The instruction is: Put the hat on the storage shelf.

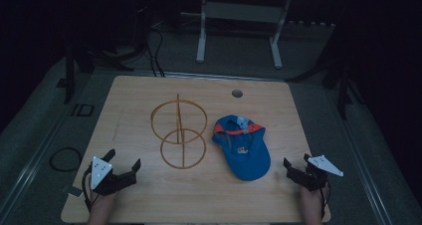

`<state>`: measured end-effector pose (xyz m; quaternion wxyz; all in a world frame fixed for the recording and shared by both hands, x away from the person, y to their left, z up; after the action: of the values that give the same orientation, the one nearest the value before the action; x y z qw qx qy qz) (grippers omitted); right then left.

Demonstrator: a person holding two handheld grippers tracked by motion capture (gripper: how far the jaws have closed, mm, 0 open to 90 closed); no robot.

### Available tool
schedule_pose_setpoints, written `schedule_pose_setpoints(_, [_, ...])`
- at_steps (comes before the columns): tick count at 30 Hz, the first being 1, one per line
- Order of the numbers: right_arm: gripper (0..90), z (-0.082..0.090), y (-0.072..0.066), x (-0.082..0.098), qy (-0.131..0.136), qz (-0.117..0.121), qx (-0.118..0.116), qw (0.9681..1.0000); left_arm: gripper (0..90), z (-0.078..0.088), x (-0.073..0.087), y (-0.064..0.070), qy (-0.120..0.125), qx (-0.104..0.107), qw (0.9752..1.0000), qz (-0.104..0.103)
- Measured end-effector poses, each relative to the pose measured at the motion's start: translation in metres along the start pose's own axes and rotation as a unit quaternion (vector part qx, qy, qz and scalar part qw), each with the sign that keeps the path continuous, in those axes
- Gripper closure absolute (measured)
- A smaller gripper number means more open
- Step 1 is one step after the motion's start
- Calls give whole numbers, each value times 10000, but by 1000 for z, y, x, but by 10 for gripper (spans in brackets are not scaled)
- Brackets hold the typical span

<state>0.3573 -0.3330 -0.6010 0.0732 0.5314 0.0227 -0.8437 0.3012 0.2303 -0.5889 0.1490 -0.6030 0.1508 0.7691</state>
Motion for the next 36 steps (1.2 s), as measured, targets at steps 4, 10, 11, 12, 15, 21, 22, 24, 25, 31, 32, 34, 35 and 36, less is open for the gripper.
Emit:
schedule_pose_setpoints(4, [143, 1, 3, -1, 61, -123, 91, 9999, 45, 1, 0, 0, 9, 13, 10000, 11])
schedule_pose_setpoints(10, [143, 3, 4, -1, 82, -539, -95, 9985, 45, -1, 0, 2, -10, 93, 9999, -38])
schedule_pose_setpoints(11, [142, 3, 3, -1, 72, -510, -125, 9986, 45, -1, 0, 3, -9, 97, 9999, -49])
schedule_pose_setpoints(12, [142, 1, 1, -1, 34, -443, -178, 9989, 45, -1, 0, 3, -2, 101, 9999, -48])
schedule_pose_setpoints(15, [142, 0, -3, -5, -52, -328, -394, 9987, 45, 0, -1, 3, 55, 125, 9999, -57])
schedule_pose_setpoints(21, [143, -4, -2, -13, -372, -391, -593, 9968, 45, 3, -6, 6, 225, 165, 9996, -18])
schedule_pose_setpoints(22, [142, -5, -2, -16, -396, -374, -603, 9967, 44, 4, -6, 6, 216, 141, 9997, -7])
schedule_pose_setpoints(24, [143, -5, 0, -24, -415, -396, -629, 9964, 39, 5, -8, 7, 191, 131, 9997, 42])
schedule_pose_setpoints(25, [142, -5, 0, -29, -422, -402, -649, 9962, 35, 5, -8, 8, 185, 155, 9997, 50])
schedule_pose_setpoints(31, [135, -9, -9, -54, -521, -169, -981, 9937, 31, 2, -7, 17, 126, 396, 9990, 174])
schedule_pose_setpoints(32, [135, -10, -10, -58, -531, -128, -994, 9935, 36, 2, -6, 19, 81, 405, 9991, 69])
schedule_pose_setpoints(34, [130, -12, -15, -67, -558, -64, -1062, 9928, 46, 0, -5, 23, 38, 448, 9989, -154])
schedule_pose_setpoints(35, [130, -14, -17, -71, -534, -7, -999, 9936, 46, -1, -5, 25, -6, 481, 9986, -216])
schedule_pose_setpoints(36, [130, -16, -18, -75, -529, 77, -942, 9941, 46, -2, -3, 26, -51, 512, 9983, -267])
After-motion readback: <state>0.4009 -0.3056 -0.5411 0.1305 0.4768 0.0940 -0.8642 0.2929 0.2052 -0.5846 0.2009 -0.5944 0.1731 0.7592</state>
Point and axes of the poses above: each handheld gripper's, and its own axes: z roughly backward along the jaws, x roughly out of its underside, y roughly to its right, the point moved 8 cm from there along -z, roughly forward along the jaws, and after that the axes turned 8 degrees about x, right-handed, at the moved point
